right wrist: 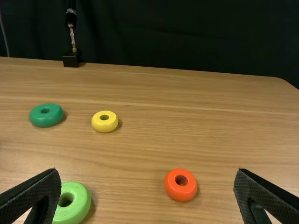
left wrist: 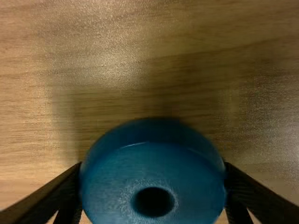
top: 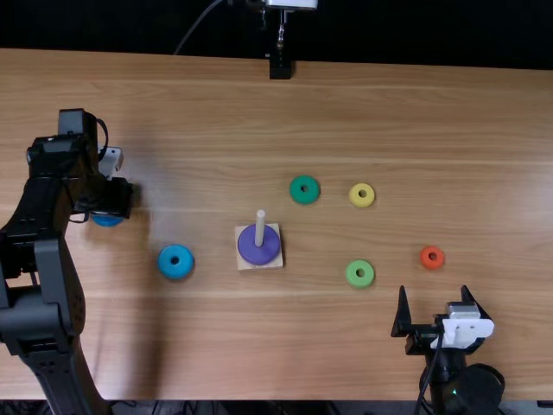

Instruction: Build the Hanoi tower: stack the rings onto the peg from bottom to top in this color order: purple, dark blue, light blue, dark green, light green, yellow, orange.

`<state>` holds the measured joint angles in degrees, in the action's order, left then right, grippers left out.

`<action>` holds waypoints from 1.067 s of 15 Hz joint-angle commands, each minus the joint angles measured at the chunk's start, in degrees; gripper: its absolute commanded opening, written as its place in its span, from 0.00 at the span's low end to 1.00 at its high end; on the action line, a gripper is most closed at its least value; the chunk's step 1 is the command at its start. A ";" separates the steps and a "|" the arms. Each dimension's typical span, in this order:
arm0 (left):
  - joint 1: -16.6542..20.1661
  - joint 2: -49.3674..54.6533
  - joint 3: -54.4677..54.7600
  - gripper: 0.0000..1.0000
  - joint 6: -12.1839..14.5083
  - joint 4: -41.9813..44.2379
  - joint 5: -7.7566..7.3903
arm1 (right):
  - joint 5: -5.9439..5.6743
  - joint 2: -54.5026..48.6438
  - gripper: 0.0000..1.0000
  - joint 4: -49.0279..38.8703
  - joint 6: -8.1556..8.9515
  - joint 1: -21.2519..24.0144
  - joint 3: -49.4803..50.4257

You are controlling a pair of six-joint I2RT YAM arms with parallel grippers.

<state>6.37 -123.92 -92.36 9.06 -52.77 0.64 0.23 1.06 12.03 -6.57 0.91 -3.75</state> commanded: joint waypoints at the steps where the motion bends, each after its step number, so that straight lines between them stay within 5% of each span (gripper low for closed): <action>1: -0.22 -0.54 -1.33 0.00 0.75 -0.07 -0.75 | -0.55 -1.06 1.00 3.74 -0.18 0.24 2.87; 6: -0.66 3.77 -4.76 0.00 0.54 -1.75 -0.33 | -0.55 -1.06 1.00 3.74 -0.18 0.24 2.87; 11: -0.75 7.64 -16.19 0.00 -0.41 -21.16 -0.12 | -0.55 -1.06 1.00 3.74 -0.18 0.24 2.87; 16: -6.72 11.86 -22.25 0.00 -0.52 -33.39 -0.86 | -0.55 -1.06 1.00 3.74 -0.18 0.24 2.87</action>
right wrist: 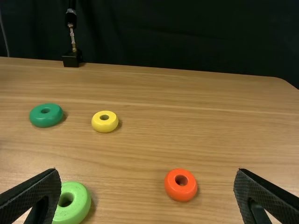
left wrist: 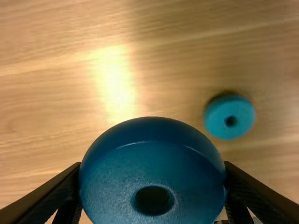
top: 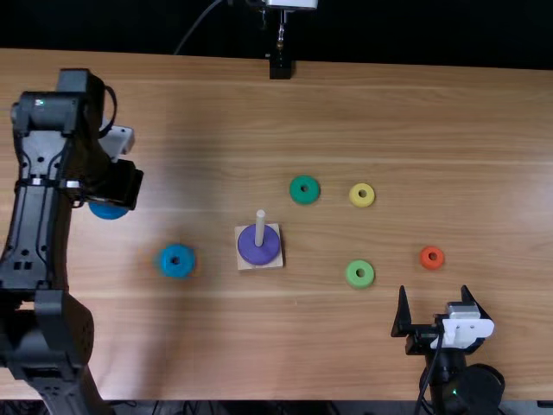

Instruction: Build the Hanoi tower: stack the rings onto the peg from bottom to top in this color order: purple, dark blue, light blue, dark green, light green, yellow, orange.

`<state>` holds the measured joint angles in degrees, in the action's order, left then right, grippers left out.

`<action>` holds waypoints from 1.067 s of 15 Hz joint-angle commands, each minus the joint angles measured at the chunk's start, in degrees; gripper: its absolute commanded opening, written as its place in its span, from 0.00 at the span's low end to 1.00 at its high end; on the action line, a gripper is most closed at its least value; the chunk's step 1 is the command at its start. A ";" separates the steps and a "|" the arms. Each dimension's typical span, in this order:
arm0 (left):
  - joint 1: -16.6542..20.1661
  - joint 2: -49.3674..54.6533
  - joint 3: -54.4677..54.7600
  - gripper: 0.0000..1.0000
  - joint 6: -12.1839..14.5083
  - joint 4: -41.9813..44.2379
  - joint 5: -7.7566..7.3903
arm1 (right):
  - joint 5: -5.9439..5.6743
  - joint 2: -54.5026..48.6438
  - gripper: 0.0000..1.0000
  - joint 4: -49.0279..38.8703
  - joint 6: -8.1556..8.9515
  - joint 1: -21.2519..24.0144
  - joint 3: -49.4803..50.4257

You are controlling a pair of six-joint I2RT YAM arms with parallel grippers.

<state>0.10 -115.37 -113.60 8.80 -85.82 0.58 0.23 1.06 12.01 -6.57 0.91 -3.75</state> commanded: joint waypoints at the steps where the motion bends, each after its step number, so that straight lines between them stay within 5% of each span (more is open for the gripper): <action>1: -1.86 5.95 -0.39 0.00 -0.25 0.71 -1.11 | -0.55 -1.06 1.00 3.77 -0.18 0.24 2.87; 2: -3.53 7.35 2.07 0.00 -1.63 4.72 -1.32 | -0.55 -1.06 1.00 3.77 -0.18 0.24 2.87; 6: -8.71 17.11 14.72 0.00 -14.49 17.69 -1.32 | -0.55 -1.06 1.00 3.77 -0.18 0.24 2.87; 14: -18.12 17.11 3.21 0.00 -15.02 1.34 -1.32 | -0.55 -1.06 1.00 3.77 -0.18 0.24 2.87; 16: -20.84 16.49 0.05 0.00 -17.97 -0.14 -1.21 | -0.55 -1.06 1.00 3.77 -0.18 0.24 2.87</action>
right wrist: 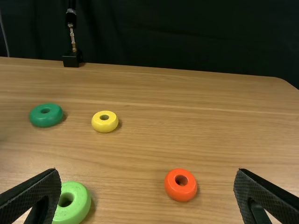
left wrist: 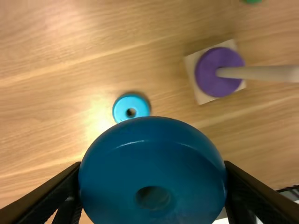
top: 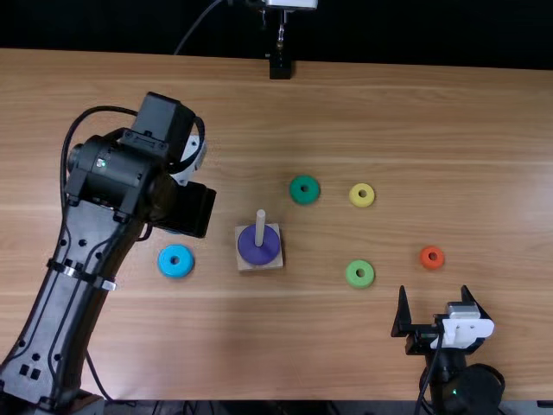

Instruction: Build the Hanoi tower: stack the rings onto the peg from bottom to top in this color order: purple, dark blue, light blue, dark green, light green, yellow, orange.

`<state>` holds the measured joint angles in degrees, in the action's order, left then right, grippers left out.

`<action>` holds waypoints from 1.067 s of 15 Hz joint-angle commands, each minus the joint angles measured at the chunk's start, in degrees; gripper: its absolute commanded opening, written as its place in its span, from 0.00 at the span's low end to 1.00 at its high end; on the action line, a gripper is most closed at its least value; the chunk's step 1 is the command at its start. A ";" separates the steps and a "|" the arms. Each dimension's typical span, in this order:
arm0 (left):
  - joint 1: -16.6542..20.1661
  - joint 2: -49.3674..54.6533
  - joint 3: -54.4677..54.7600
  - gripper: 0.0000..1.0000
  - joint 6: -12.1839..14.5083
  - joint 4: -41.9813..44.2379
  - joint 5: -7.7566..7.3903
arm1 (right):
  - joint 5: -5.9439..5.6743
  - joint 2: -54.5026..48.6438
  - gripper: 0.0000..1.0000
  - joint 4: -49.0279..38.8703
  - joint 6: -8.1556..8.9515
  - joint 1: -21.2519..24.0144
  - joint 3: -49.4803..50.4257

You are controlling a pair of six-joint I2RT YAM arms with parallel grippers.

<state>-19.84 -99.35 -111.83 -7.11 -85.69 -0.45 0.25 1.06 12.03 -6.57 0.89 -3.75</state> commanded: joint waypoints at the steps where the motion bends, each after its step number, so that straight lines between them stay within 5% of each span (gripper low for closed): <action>1: -2.05 0.30 -2.43 0.00 -3.22 -0.27 -0.18 | -0.57 -1.06 1.00 3.74 -0.18 0.26 2.87; 8: -9.78 -6.91 -5.77 0.00 -4.28 0.68 0.34 | -0.57 -1.06 1.00 3.74 -0.18 0.26 2.87; 16: -12.33 -12.53 -10.25 0.00 -4.28 1.95 0.55 | -0.57 -1.06 1.00 3.74 -0.18 0.26 2.87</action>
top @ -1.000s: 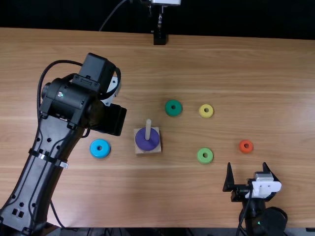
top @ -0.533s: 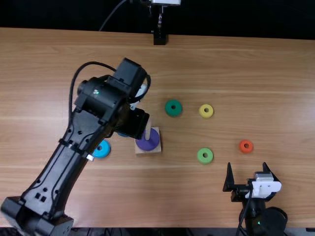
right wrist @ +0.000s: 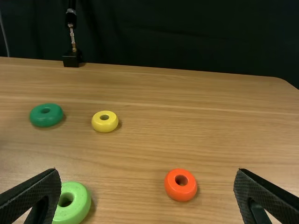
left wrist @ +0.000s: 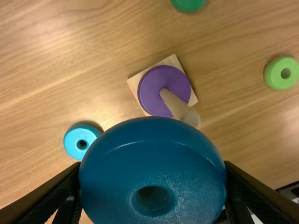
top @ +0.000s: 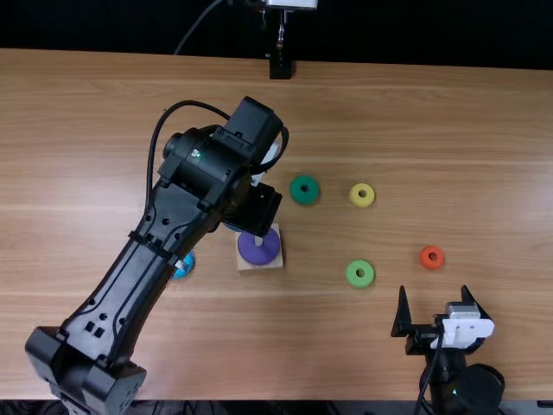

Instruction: Build the Hanoi tower: stack the rings onto the peg from bottom to top in this color order: purple, dark blue, light blue, dark green, light green, yellow, orange.

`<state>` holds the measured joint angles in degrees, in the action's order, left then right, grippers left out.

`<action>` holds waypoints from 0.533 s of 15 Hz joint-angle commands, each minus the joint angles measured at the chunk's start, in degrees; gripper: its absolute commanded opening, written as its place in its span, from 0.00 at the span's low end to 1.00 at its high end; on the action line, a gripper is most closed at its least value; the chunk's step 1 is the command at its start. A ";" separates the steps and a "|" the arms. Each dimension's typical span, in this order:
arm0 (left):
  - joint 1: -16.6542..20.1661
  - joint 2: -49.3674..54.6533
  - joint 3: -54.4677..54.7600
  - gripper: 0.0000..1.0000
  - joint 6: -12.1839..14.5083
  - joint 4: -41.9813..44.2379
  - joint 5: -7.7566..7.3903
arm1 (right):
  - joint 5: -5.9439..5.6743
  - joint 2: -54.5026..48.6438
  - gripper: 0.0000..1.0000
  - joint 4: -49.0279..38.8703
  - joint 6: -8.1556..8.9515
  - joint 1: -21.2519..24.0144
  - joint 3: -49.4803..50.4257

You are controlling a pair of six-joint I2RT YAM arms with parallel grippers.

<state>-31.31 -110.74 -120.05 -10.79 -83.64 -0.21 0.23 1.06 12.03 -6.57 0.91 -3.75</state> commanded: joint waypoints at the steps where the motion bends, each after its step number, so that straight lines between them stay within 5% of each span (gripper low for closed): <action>1: -1.03 -1.67 -2.03 0.00 -0.60 0.53 0.31 | -0.55 -1.06 1.00 3.74 -0.18 0.24 2.87; 8: -3.23 -4.66 -2.12 0.00 -0.60 1.79 0.21 | -0.55 -1.06 1.00 3.74 -0.18 0.24 2.87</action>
<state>-33.52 -113.97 -120.05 -10.81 -81.89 -0.21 0.25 1.06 12.03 -6.59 0.91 -3.73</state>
